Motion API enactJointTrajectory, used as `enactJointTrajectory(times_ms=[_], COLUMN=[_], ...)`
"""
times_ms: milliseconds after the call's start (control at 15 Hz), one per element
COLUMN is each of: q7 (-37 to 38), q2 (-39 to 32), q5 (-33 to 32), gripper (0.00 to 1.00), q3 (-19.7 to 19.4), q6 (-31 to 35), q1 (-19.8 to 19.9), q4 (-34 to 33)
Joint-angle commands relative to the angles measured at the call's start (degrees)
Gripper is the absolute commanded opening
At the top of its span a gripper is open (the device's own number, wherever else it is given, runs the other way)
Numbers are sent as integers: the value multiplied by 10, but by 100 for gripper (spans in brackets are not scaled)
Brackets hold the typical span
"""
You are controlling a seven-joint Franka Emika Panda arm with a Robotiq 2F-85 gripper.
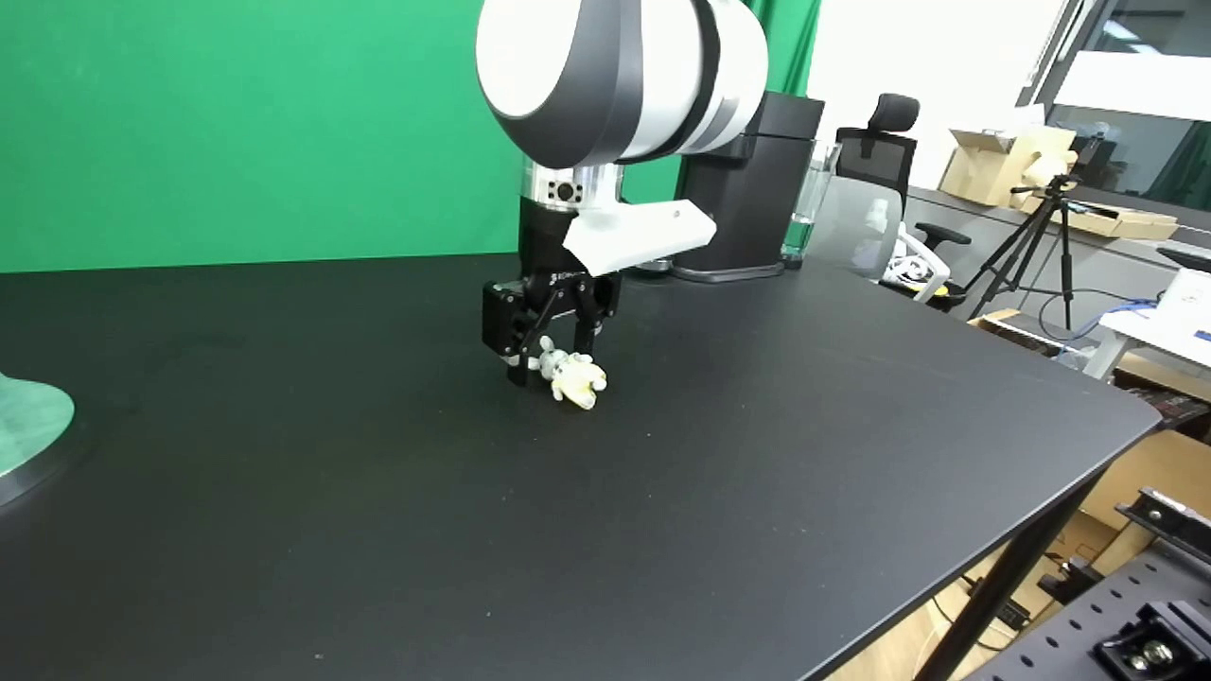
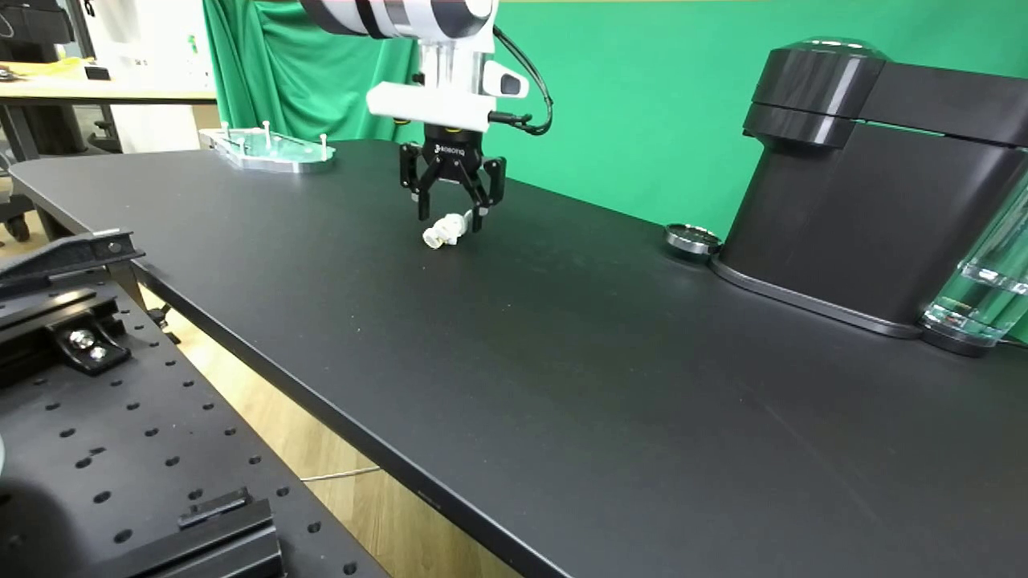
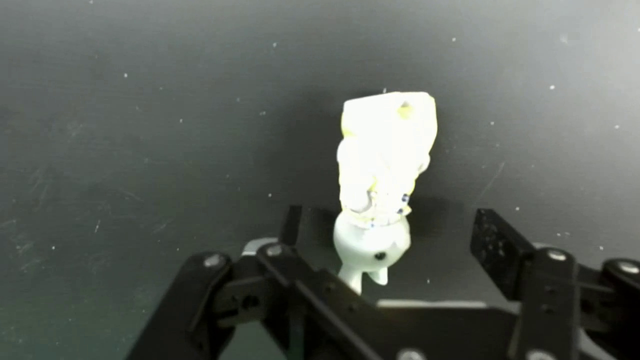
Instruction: Move the object from right to left
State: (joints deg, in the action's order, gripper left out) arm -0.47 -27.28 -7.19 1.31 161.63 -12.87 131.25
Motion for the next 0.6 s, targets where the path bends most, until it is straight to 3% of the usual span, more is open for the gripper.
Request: enactJointTrajectory(times_ms=[0, 333, 533], q7=[16, -54, -84], q2=[36, 88, 127], q5=[-14, 43, 67], gripper=[100, 100, 100], q3=[-2, 66, 78], q6=[1, -56, -80], q1=[-6, 54, 74], q4=[17, 36, 55])
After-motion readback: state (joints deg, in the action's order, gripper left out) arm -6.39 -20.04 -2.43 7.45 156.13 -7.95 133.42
